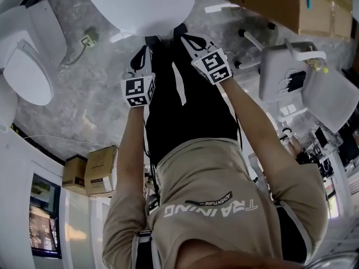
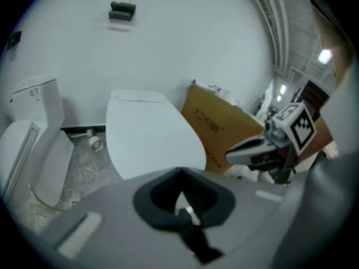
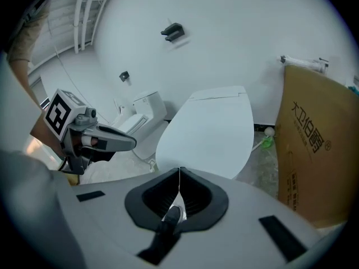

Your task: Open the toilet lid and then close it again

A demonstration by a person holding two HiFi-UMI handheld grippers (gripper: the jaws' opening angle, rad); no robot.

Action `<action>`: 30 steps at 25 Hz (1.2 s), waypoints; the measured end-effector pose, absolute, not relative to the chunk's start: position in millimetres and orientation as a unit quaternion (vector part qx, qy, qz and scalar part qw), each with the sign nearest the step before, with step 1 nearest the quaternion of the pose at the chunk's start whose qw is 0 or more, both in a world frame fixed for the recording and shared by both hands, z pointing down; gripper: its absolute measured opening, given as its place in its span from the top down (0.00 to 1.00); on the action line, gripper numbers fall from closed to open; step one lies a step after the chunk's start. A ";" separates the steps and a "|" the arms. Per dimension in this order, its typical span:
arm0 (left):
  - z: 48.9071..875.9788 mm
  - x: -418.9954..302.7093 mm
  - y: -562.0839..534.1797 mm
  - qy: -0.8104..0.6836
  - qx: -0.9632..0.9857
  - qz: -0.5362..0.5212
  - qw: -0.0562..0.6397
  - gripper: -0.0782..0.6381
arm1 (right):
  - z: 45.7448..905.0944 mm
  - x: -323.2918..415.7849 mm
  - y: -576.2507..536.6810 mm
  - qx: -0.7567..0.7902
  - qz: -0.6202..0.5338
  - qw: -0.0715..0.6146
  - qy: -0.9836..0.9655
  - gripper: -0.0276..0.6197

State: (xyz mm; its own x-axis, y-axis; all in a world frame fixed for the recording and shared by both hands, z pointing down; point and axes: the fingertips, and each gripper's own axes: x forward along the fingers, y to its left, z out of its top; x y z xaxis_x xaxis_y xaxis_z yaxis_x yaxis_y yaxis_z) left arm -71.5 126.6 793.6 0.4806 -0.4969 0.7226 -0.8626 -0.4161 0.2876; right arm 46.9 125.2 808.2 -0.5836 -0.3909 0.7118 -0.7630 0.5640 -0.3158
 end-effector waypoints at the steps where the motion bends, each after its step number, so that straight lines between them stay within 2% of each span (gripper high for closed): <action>1: 803.6 -72.1 128.0 -0.427 0.793 0.280 0.332 0.88 | 819.1 46.8 126.2 0.346 0.317 0.303 -0.829 0.94; 6: 848.7 -75.3 136.7 -0.429 0.785 0.288 0.343 0.88 | 862.8 47.2 134.3 0.328 0.325 0.348 -0.816 0.94; 19: 911.2 -82.4 139.6 -0.429 0.783 0.286 0.348 0.88 | 917.7 42.5 138.4 0.333 0.307 0.348 -0.821 0.94; 30: 926.7 -75.1 134.3 -0.446 0.781 0.279 0.337 0.88 | 919.9 43.5 127.2 0.353 0.301 0.325 -0.824 0.94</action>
State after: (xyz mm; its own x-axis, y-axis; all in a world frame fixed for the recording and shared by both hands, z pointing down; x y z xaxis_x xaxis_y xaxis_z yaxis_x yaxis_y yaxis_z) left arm -75.1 134.3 926.7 0.4467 -0.5080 0.7365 -0.8843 -0.3756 0.2773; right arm 43.5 127.2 919.9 -0.5389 -0.3861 0.7487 -0.7781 0.5685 -0.2670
